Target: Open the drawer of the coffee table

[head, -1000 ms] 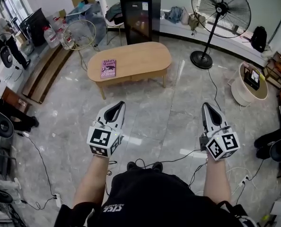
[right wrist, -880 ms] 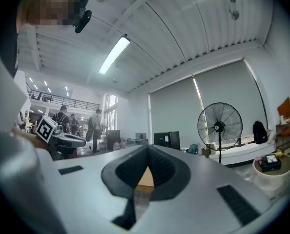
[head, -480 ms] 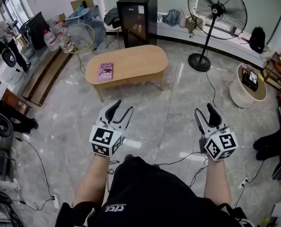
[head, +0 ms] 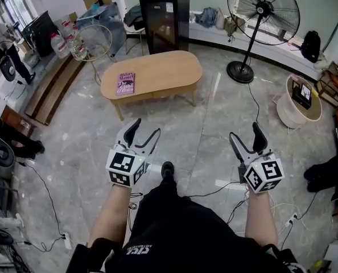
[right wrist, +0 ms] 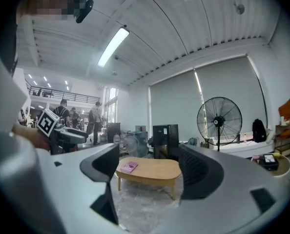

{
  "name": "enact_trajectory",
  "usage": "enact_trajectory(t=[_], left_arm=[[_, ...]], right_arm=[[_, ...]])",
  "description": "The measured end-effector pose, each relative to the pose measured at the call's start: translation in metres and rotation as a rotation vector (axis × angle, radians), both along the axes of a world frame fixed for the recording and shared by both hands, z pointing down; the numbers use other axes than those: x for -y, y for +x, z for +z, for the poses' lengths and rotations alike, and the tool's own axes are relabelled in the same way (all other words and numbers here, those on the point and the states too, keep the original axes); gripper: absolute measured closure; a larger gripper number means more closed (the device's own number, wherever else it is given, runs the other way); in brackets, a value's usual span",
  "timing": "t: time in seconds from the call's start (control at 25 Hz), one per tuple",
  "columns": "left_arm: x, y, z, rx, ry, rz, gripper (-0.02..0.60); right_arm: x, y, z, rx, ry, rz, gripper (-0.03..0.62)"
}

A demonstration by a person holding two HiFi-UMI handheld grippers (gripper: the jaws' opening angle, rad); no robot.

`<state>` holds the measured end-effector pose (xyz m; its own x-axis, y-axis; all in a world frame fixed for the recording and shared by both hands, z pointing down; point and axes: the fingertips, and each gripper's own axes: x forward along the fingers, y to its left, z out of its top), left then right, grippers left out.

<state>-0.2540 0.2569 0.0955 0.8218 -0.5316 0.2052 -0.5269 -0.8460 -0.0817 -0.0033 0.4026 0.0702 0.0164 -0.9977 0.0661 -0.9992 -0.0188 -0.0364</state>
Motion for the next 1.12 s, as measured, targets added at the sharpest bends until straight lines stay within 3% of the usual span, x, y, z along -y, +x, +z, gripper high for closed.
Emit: enact_trajectory(t=[0.4, 0.68, 1.12], left_arm=[[0.067, 0.015, 0.018, -0.017, -0.035, -0.008, 0.304], [0.152, 0.021, 0.038, -0.017, -0.068, -0.031, 0.311], [0.276, 0.035, 0.043, -0.084, -0.127, -0.031, 0.332]], right_arm=[[0.061, 0.027, 0.016, 0.013, -0.054, 0.01, 0.212], [0.149, 0.035, 0.037, 0.048, -0.103, -0.019, 0.214], [0.276, 0.032, 0.035, 0.029, -0.142, -0.058, 0.22]])
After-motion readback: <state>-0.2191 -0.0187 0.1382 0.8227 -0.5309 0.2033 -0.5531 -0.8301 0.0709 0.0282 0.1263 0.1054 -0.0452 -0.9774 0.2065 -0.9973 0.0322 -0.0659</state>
